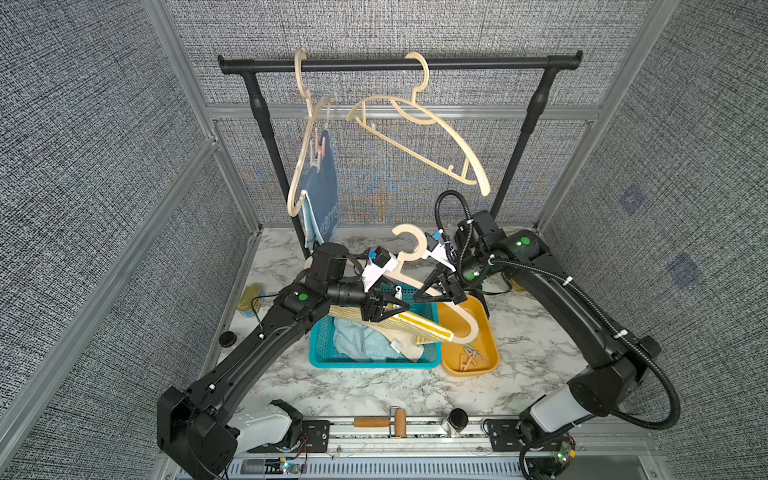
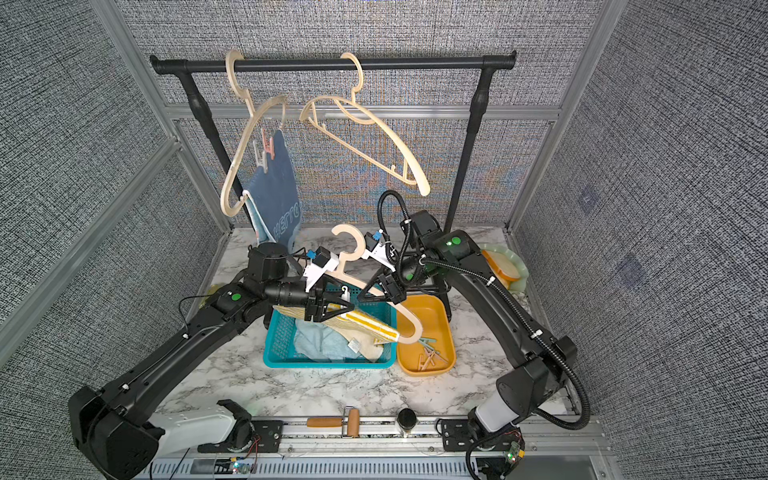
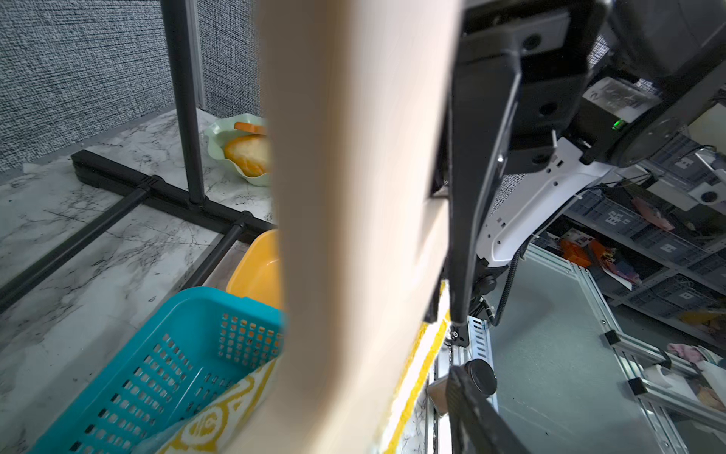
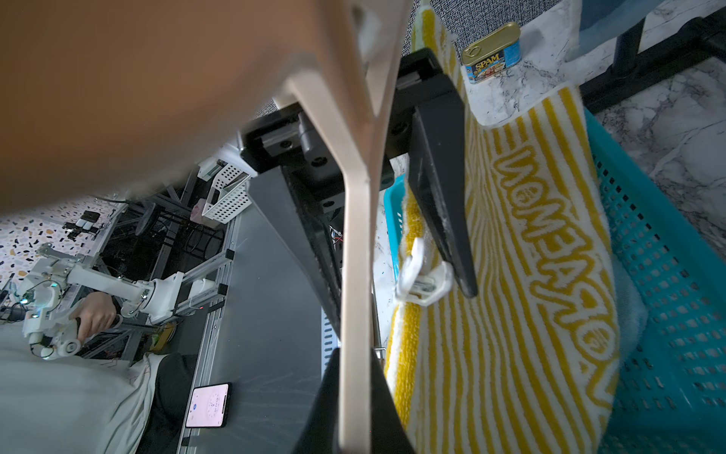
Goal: Remove the clothespins securing towels to the hanger
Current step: Remove the clothespin from the hanger.
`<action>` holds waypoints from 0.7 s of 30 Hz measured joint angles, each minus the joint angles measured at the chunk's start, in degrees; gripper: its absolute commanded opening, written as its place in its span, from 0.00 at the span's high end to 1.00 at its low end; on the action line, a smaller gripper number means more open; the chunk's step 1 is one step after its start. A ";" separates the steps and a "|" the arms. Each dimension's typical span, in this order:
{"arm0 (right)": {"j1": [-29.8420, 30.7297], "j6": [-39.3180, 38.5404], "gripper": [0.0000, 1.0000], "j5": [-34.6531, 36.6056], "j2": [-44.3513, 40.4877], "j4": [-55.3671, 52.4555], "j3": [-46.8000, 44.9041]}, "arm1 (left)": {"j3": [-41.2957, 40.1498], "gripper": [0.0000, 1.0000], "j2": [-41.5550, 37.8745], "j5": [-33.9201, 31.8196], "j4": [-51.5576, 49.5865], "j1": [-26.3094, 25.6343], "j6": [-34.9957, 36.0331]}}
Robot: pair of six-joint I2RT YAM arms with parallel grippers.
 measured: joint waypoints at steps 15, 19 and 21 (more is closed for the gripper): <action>0.09 -0.13 1.00 -1.42 0.15 -1.70 0.02 | -3.45 0.55 -0.72 6.19 5.57 0.04 -1.73; 0.09 -0.15 1.00 -1.99 0.33 -1.75 0.02 | -3.72 0.60 -0.98 6.58 6.05 0.04 -2.12; 0.09 -0.13 1.00 -2.25 0.42 -1.79 0.02 | -3.96 0.64 -1.18 6.62 6.45 0.04 -2.29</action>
